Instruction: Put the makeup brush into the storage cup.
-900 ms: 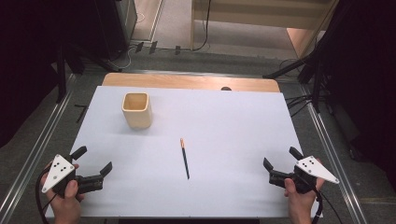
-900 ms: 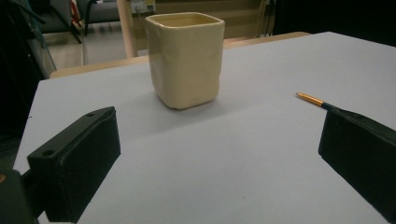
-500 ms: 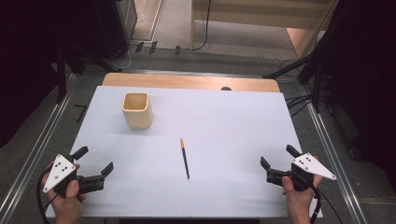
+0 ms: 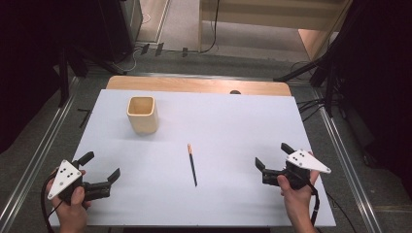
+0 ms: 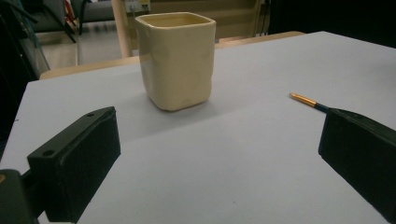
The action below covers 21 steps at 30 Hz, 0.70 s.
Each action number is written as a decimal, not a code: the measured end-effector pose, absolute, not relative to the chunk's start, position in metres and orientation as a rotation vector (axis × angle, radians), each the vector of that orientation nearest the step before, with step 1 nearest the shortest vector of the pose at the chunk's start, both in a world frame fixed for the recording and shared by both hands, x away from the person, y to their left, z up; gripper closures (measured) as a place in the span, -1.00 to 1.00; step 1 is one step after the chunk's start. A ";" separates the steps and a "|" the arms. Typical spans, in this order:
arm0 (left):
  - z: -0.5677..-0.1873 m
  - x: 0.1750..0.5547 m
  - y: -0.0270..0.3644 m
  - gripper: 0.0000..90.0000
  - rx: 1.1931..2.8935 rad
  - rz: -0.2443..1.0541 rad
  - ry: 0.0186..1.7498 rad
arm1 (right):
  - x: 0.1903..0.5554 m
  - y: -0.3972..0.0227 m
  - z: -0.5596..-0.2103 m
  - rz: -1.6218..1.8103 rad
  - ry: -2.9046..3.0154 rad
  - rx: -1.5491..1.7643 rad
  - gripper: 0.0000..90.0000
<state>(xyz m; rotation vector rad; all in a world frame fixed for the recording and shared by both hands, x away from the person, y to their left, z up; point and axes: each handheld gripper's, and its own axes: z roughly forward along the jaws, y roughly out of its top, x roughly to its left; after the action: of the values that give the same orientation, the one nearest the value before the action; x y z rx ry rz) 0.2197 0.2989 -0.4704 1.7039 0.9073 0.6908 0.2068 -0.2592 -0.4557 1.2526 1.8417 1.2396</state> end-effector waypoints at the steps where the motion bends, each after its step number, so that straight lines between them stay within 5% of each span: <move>1: -0.471 0.220 0.299 -1.00 1.704 0.690 0.908 | 0.208 -0.257 -0.455 1.241 1.850 1.246 -1.00; 21: -0.470 0.219 0.299 -1.00 1.701 0.690 0.899 | 0.248 -0.180 -0.445 1.252 2.025 1.156 -1.00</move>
<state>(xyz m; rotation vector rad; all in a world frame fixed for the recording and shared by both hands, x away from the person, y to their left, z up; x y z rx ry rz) 0.2191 0.2994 -0.4699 1.7013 0.8994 0.6905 0.2480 -0.1795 -0.4453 1.1564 2.0252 1.2521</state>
